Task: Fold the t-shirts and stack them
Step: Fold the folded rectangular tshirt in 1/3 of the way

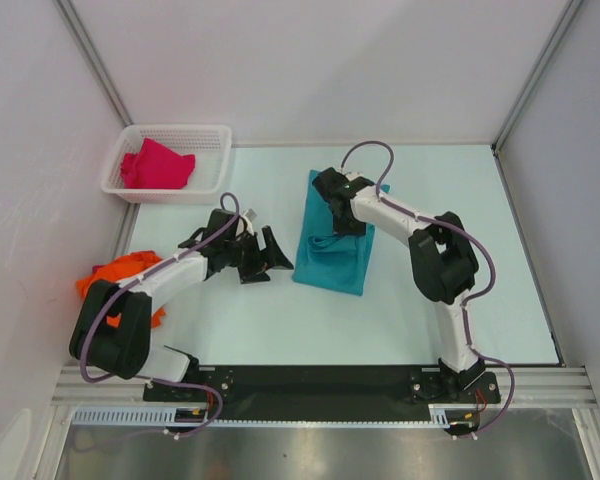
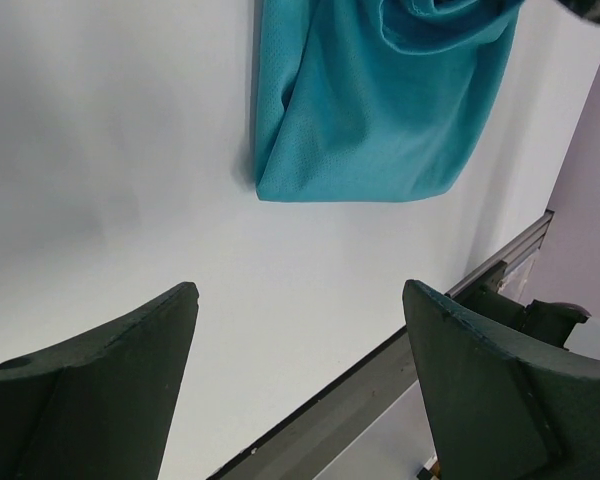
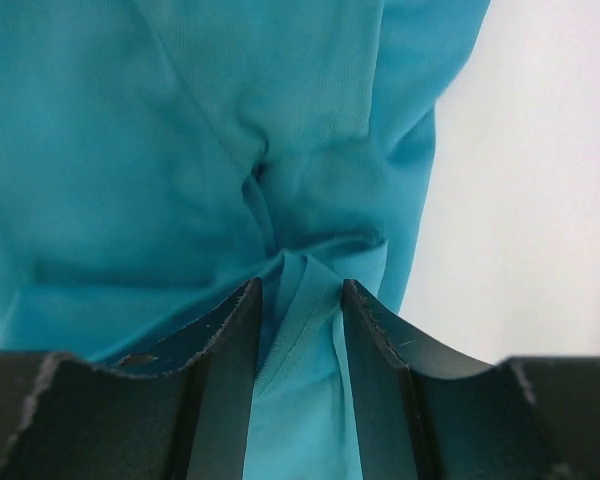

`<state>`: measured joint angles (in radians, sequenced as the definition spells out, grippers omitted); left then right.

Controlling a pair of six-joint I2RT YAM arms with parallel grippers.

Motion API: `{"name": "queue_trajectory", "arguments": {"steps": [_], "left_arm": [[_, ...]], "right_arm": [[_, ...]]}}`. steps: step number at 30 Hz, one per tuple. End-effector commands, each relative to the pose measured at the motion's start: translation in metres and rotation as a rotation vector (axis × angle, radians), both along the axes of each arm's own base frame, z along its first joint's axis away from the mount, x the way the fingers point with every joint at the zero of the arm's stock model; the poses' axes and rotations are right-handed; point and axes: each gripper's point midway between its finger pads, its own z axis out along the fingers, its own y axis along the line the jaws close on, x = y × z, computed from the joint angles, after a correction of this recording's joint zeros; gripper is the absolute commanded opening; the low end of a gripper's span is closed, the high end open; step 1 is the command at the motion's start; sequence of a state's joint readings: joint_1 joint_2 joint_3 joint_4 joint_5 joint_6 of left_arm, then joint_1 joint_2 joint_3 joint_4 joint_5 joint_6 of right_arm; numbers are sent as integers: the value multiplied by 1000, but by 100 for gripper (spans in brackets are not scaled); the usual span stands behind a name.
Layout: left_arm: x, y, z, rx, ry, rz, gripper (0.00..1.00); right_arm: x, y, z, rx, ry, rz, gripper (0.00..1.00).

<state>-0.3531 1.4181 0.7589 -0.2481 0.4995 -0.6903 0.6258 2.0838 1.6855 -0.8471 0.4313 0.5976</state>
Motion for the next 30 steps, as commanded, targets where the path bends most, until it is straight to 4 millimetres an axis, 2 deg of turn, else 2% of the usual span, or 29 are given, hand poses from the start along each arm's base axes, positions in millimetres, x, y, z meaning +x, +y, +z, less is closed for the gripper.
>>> {"name": "queue_trajectory", "arguments": {"steps": [1, 5, 10, 12, 14, 16, 19, 22, 27, 30], "left_arm": [[1, 1, 10, 0, -58, -4, 89], [0, 2, 10, 1, -58, -3, 89], [1, 2, 9, 2, -57, -1, 89], [2, 1, 8, -1, -53, -1, 89], [2, 1, 7, 1, -50, 1, 89], [2, 1, 6, 0, -49, 1, 89], [2, 0, 7, -3, -52, 1, 89], [2, 0, 9, -4, -58, 2, 89], [0, 1, 13, -7, -69, -1, 89], [-1, 3, 14, -3, -73, -2, 89]], "right_arm": [[31, -9, 18, -50, -60, 0, 43], [42, -14, 38, -64, -98, -10, 43], [34, -18, 67, -60, -136, -16, 43], [25, -12, 85, -42, -164, -2, 43], [15, -6, 93, -23, -171, 8, 43], [0, 14, 107, 20, -194, 48, 43], [-27, 44, 105, 59, -176, 118, 43], [-47, 62, 90, 76, -129, 148, 43], [-64, 70, 54, 85, -58, 150, 43], [-63, 72, 38, 80, -43, 158, 43]]}}
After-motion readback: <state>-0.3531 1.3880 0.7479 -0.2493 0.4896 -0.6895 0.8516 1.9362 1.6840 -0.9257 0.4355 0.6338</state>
